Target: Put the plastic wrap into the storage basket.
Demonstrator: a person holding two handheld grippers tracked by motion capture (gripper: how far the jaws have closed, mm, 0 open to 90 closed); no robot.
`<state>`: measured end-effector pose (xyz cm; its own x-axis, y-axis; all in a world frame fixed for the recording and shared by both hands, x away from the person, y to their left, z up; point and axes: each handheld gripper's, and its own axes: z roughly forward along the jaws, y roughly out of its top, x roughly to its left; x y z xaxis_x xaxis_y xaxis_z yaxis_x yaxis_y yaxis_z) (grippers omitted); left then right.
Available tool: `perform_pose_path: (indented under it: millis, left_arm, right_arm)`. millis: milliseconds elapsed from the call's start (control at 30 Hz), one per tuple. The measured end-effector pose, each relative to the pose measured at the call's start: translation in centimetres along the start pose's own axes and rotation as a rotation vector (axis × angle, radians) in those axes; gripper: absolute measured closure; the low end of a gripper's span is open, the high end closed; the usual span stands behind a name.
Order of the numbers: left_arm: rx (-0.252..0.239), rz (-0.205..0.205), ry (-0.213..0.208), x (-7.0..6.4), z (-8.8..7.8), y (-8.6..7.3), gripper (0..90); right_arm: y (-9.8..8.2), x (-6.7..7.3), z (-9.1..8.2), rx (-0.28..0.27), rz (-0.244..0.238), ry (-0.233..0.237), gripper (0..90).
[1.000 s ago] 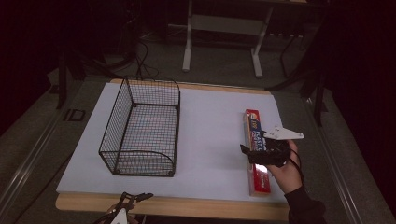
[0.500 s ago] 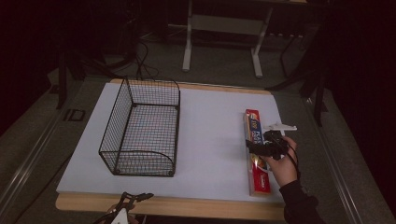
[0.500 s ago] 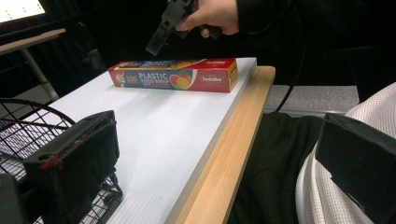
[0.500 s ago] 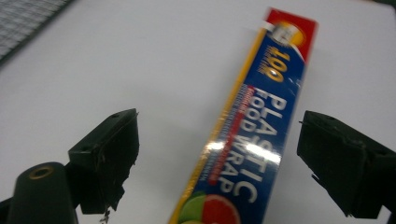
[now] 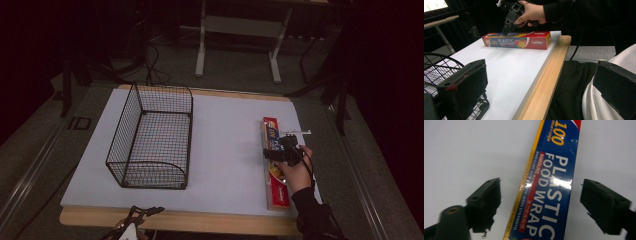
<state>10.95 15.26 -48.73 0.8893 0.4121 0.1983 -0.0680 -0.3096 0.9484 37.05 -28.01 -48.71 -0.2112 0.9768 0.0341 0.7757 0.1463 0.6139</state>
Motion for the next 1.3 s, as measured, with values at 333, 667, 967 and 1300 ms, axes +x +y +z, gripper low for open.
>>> perform_pose_path:
  millis: [333,667,967,1300]
  left_arm:
    - [0.002,0.0,-0.002,0.0,0.0,0.0,0.1]
    - [0.006,0.001,-0.004,0.0,0.1,0.0,0.0]
    - [0.013,0.005,-0.005,0.0,0.2,0.0,0.0]
    - [0.012,0.003,-0.008,0.0,0.2,-0.1,0.1]
  right_arm:
    - [-0.1,-0.3,1.5,0.076,0.038,-0.018,23.4]
    - [0.2,-0.3,2.4,0.179,0.069,0.01,30.0]
    - [0.5,-0.2,2.6,0.227,0.12,-0.006,34.9]
    - [1.5,-0.1,1.1,0.19,0.115,-0.015,38.8]
